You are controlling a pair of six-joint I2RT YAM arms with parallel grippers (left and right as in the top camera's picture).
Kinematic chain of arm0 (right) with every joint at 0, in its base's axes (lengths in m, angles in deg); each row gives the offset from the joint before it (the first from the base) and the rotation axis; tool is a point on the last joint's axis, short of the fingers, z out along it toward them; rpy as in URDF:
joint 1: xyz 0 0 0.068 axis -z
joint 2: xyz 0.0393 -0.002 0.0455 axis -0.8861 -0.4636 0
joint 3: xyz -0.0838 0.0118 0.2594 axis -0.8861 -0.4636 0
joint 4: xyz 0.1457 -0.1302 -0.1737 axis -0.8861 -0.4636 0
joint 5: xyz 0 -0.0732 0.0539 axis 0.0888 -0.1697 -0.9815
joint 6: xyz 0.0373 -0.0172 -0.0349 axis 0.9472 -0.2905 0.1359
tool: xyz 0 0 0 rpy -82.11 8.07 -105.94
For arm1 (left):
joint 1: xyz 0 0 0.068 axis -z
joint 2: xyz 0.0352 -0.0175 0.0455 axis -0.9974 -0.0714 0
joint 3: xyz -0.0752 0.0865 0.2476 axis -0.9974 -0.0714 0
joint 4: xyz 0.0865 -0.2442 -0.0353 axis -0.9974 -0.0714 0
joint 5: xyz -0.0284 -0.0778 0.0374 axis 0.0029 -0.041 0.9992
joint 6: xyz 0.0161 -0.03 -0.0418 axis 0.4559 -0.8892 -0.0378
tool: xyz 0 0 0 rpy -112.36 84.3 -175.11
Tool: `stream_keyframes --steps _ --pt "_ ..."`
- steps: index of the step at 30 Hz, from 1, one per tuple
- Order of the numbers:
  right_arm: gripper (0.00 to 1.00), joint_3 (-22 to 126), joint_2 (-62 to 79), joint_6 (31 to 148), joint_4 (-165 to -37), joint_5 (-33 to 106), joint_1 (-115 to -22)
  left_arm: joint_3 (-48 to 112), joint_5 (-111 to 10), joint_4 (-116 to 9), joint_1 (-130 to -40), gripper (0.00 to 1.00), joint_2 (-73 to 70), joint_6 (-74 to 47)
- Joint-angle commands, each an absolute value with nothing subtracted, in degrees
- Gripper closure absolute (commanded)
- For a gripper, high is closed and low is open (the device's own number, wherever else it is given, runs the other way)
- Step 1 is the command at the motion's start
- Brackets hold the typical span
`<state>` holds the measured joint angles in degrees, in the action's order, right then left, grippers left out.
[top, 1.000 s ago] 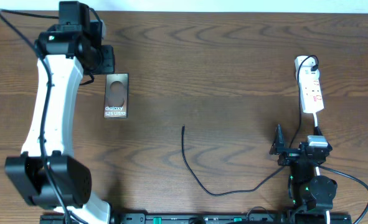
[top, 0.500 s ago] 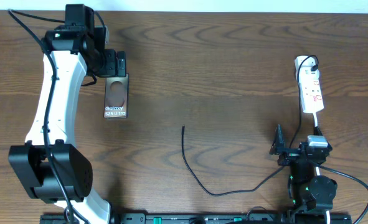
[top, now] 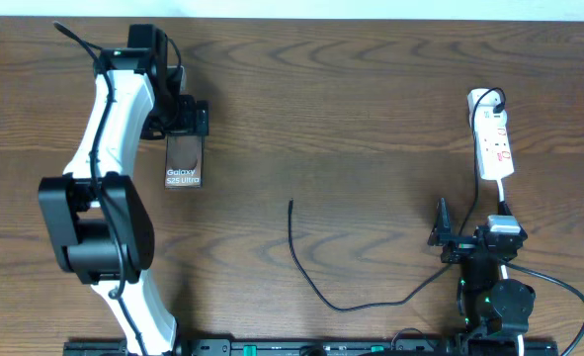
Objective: Plug charger to phone and switch on socket
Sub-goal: 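Move the left gripper over the Galaxy S25 Ultra phone and lower, then close the left gripper on the phone's sides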
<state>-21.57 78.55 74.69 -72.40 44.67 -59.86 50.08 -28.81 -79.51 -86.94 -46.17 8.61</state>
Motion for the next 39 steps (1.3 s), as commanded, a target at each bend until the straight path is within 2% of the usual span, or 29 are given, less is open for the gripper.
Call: stream_keyframes --steps 1,39 --pt "0.01 -21.61 78.86 75.26 -72.67 45.29 -60.23 49.36 -28.33 -80.07 -87.23 0.00 -48.12 8.94" --pt "0.01 -21.61 78.86 75.26 -72.67 45.29 -60.23 45.07 -26.82 -73.78 -87.23 0.00 -50.41 8.94"
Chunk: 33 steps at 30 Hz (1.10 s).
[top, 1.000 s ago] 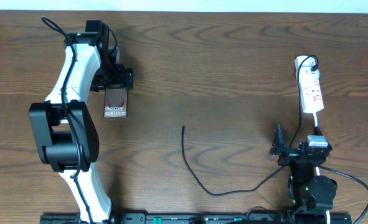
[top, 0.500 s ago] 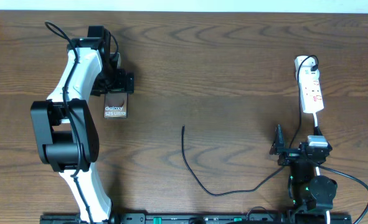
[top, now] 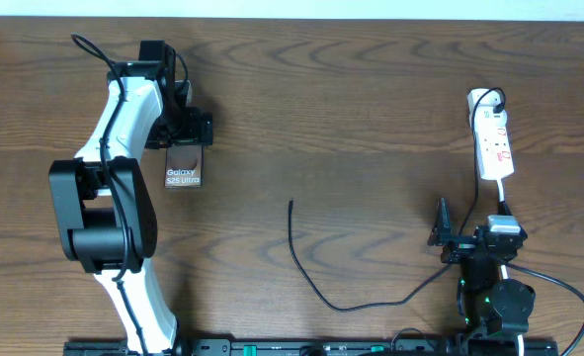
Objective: Plug charger to phone and switch on socket
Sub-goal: 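Close the left gripper on the phone's sides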
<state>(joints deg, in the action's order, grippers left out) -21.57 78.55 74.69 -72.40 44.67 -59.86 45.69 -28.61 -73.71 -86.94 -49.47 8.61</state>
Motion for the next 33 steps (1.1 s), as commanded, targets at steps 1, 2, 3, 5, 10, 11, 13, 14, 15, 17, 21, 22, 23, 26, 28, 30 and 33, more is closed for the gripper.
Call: stream_keyframes --steps 1,2,3,5,10,11,13,14,15,17,21,22,23,26,28,30,33 --pt "0.01 -21.61 78.86 75.26 -72.67 45.29 -60.23 45.07 -25.90 -73.76 -87.23 0.00 -50.43 8.94" --pt "0.01 -21.61 78.86 75.26 -72.67 45.29 -60.23 45.07 -25.20 -73.76 -87.23 0.00 -50.43 8.94" --pt "0.01 -21.61 78.86 75.26 -72.67 45.29 -60.23 45.07 -25.05 -73.78 -87.23 0.00 -50.43 8.96" --pt "0.01 -21.61 78.86 75.26 -72.67 45.29 -60.23 45.07 -25.09 -73.76 -87.23 0.00 -50.43 8.94" --pt "0.01 -21.61 78.86 75.26 -72.67 45.29 -60.23 45.07 -25.16 -73.52 -87.23 0.00 -50.45 8.94" --pt "0.01 -21.61 78.86 75.26 -72.67 45.29 -60.23 45.01 -25.16 -73.36 -87.23 0.00 -50.45 8.94" --pt "0.01 -21.61 78.86 75.26 -72.67 45.29 -60.23 44.81 -25.38 -73.10 -87.23 0.00 -50.45 8.94" --pt "0.01 -21.61 78.86 75.26 -72.67 45.29 -60.23 44.48 -25.58 -72.75 -87.23 0.01 -50.45 8.94" --pt "0.01 -21.61 78.86 75.26 -72.67 45.29 -60.23 44.05 -25.58 -72.34 -87.23 0.01 -50.45 8.92" --pt "0.01 -21.61 78.86 75.26 -72.67 45.29 -60.23 42.58 -25.55 -70.68 -87.23 0.01 -50.45 8.92" --pt "0.01 -21.61 78.86 75.26 -72.67 45.29 -60.23 40.51 -25.58 -68.51 -87.23 0.01 -50.48 8.92" --pt "0.01 -21.61 78.86 75.26 -72.67 45.29 -60.23 40.42 -25.58 -68.38 -87.23 0.01 -50.48 8.92" --pt "0.01 -21.61 78.86 75.26 -72.67 45.29 -60.23 40.42 -25.58 -68.38 -87.23 0.01 -50.48 8.92" --pt "0.01 -21.61 78.86 75.26 -72.67 45.29 -60.23 40.42 -25.58 -68.23 -87.23 0.01 -50.48 8.92" --pt "0.01 -21.61 78.86 75.26 -72.67 45.29 -60.23 40.42 -25.55 -68.07 -87.23 0.01 -50.50 8.92" --pt "0.01 -21.61 78.86 75.26 -72.67 45.29 -60.23 40.42 -25.55 -67.68 -87.23 0.01 -50.59 8.94" --pt "0.01 -21.61 78.86 75.26 -72.67 45.29 -60.23 40.42 -25.58 -67.29 -87.23 0.01 -50.89 8.94"
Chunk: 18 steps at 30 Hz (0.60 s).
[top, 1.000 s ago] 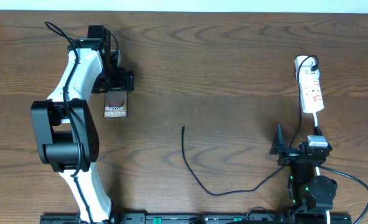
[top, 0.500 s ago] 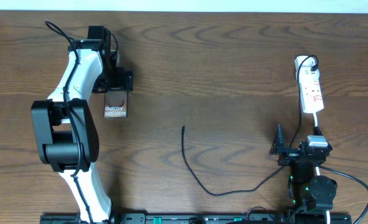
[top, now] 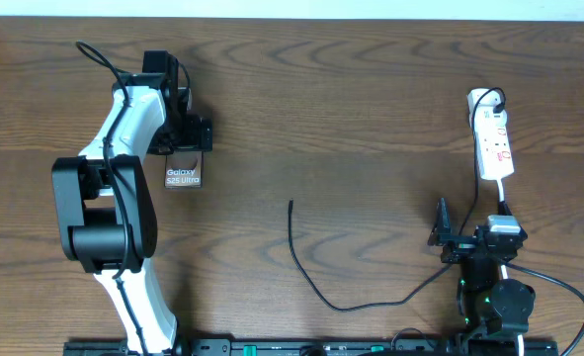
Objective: Plug charger to phone and switch on socket
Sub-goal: 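Close the left gripper on the phone's sides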
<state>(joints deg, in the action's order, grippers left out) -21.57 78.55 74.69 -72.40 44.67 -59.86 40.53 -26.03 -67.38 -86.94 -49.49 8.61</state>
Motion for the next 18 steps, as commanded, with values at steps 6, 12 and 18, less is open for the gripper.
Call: stream_keyframes --steps 6,12,18 --pt "0.01 -21.61 78.86 75.26 -72.67 45.29 -60.23 40.42 -26.69 -66.81 -87.23 0.01 -52.40 8.94" --pt "0.01 -21.61 78.86 75.26 -72.67 45.29 -60.23 40.42 -26.84 -66.35 -87.23 0.01 -55.15 8.96" --pt "0.01 -21.61 78.86 75.26 -72.67 45.29 -60.23 40.42 -26.87 -65.58 -87.23 0.01 -55.72 8.94"
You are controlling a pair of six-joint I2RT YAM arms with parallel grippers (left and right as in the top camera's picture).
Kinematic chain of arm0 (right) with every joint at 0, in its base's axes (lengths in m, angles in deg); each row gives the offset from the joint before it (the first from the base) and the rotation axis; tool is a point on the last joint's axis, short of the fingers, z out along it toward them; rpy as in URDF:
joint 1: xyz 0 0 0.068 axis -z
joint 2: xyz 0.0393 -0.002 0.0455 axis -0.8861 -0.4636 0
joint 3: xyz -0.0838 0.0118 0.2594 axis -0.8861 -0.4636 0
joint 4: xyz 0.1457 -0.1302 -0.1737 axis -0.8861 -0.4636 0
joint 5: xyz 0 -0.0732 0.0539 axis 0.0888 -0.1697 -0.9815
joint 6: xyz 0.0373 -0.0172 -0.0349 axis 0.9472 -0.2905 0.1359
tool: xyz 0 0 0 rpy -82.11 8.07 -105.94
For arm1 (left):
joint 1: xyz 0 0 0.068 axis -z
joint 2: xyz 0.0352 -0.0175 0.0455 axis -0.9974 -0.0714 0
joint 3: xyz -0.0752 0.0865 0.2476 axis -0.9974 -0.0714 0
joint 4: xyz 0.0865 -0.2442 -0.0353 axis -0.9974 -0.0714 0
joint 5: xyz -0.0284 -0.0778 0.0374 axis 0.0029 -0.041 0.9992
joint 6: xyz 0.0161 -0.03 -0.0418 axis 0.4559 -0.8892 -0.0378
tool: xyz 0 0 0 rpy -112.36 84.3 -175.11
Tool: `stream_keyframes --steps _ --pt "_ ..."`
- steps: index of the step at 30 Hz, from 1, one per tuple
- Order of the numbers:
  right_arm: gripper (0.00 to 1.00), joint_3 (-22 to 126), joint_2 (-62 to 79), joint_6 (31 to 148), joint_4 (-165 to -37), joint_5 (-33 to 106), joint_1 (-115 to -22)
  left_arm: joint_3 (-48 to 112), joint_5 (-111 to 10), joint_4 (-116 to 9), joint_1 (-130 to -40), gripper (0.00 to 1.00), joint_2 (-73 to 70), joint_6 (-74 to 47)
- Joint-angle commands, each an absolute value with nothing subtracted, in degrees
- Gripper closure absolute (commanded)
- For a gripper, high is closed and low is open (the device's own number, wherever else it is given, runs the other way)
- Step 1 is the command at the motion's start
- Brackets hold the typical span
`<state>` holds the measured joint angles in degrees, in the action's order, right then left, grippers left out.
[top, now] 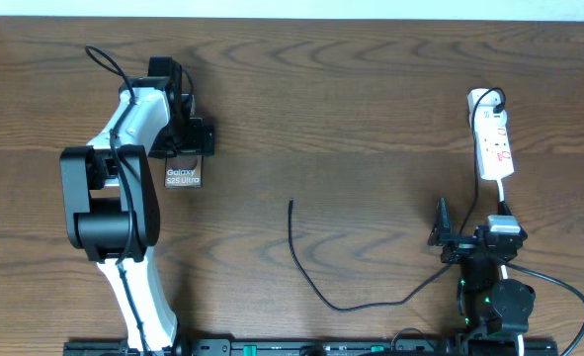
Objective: Plug charger to phone and switch on socket
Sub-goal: 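Close the left gripper on the phone's sides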
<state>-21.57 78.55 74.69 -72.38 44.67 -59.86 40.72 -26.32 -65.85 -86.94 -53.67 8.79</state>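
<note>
The phone (184, 173) lies face up at the left of the table, its screen reading "Galaxy S25 Ultra". My left gripper (190, 144) hangs over the phone's far end and hides that end; its jaws look spread across the phone's width. The black charger cable (307, 278) lies loose mid-table, its free tip (291, 203) pointing away from me. At the right lies the white power strip (492, 138). My right gripper (441, 225) rests low near the front right edge, apart from the cable and strip, its fingers seen edge-on.
A white plug (482, 98) sits in the far end of the power strip. The cable's other end runs under the right arm's base (494, 297). The left arm's black elbow (109, 203) stands over the table left of the phone.
The left arm's elbow has shifted a little right and away from me, and the gripper covers slightly more of the phone's far end. Phone, cable, strip and right arm have not moved.
The left gripper was first just beyond the phone's far end. At each later moment it stood a bit closer over that end, the arm swinging rightward. The phone stayed in place throughout, and the right arm, cable and power strip never moved.
</note>
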Motion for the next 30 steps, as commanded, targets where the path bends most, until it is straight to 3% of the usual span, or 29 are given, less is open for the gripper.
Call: stream_keyframes --steps 1,30 --pt "0.01 -21.61 78.86 75.26 -72.67 45.29 -60.23 40.42 -26.84 -65.58 -87.23 0.01 -55.72 8.94" --pt "0.01 -21.61 78.86 75.26 -72.67 45.29 -60.23 40.42 -28.81 -65.82 -87.23 0.03 -55.72 8.96"
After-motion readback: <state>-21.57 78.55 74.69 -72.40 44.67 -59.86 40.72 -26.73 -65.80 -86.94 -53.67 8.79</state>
